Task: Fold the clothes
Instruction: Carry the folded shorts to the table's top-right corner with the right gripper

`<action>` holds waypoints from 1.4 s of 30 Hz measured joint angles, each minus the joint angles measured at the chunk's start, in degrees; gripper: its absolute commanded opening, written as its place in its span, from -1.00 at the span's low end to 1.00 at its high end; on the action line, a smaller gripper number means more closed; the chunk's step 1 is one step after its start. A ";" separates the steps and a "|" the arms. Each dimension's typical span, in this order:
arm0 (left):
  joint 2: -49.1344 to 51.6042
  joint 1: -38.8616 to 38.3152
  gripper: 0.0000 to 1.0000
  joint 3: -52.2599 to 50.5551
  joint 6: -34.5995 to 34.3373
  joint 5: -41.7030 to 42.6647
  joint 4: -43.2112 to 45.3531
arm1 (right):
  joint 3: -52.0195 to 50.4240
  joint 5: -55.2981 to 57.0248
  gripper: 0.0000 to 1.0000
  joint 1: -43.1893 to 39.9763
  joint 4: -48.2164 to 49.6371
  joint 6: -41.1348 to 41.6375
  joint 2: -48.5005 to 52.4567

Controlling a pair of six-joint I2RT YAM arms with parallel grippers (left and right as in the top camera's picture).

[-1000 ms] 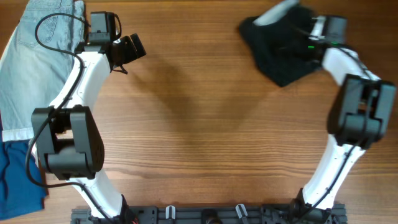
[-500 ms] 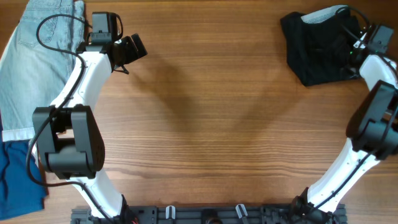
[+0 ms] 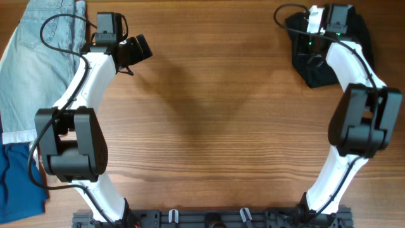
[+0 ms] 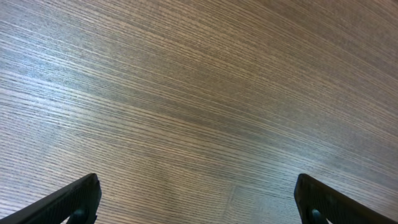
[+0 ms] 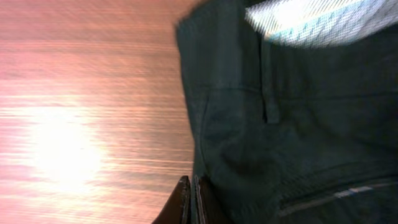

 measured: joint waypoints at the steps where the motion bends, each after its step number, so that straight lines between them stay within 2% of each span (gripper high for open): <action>1: 0.00 0.00 1.00 0.00 0.00 0.00 -0.02 | 0.00 0.44 -0.91 -0.15 1.36 0.17 1.38; 6: 0.00 0.00 0.99 0.00 0.00 0.00 -0.02 | 0.00 1.03 -0.91 -0.50 8.63 0.68 6.80; 12: 0.00 0.00 0.99 0.00 0.00 0.00 0.00 | 0.00 1.20 -0.91 -0.90 14.38 2.10 8.15; 18: 0.00 0.00 0.99 0.00 0.00 0.00 -0.02 | 0.04 1.18 -0.92 -3.52 14.38 1.57 8.15; 22: 0.00 0.00 0.99 0.00 0.00 0.00 0.00 | 1.57 -1.86 -0.87 -3.78 7.93 1.20 7.74; 24: 0.00 0.00 0.99 0.00 0.00 0.00 0.00 | 1.73 -4.26 -0.62 -3.76 5.53 1.36 5.81; 25: 0.00 0.00 0.99 0.00 0.00 0.00 0.00 | 1.73 -5.16 -0.13 -3.76 4.66 1.38 4.09; 26: 0.00 0.00 0.99 0.00 0.00 0.00 0.00 | 1.73 -5.86 0.17 -3.76 4.00 1.44 1.88; 28: 0.00 0.00 1.00 0.00 0.00 0.00 0.00 | 1.81 -6.40 0.50 -3.76 1.49 1.79 -4.50; 31: 0.00 0.00 1.00 0.00 0.00 0.00 -0.02 | 3.76 -3.67 0.90 -3.76 -4.35 2.21 -13.31; 33: 0.00 0.00 1.00 0.00 0.00 0.00 -0.02 | 4.52 -0.28 0.99 -4.17 -9.14 4.07 -15.78; 35: 0.00 0.00 0.99 0.00 0.00 0.00 0.00 | 3.30 1.01 0.99 -5.27 -10.67 4.92 -14.95; 42: 0.00 0.00 0.99 0.00 0.00 0.00 0.00 | -4.42 3.02 0.99 -11.82 -8.11 6.27 -4.83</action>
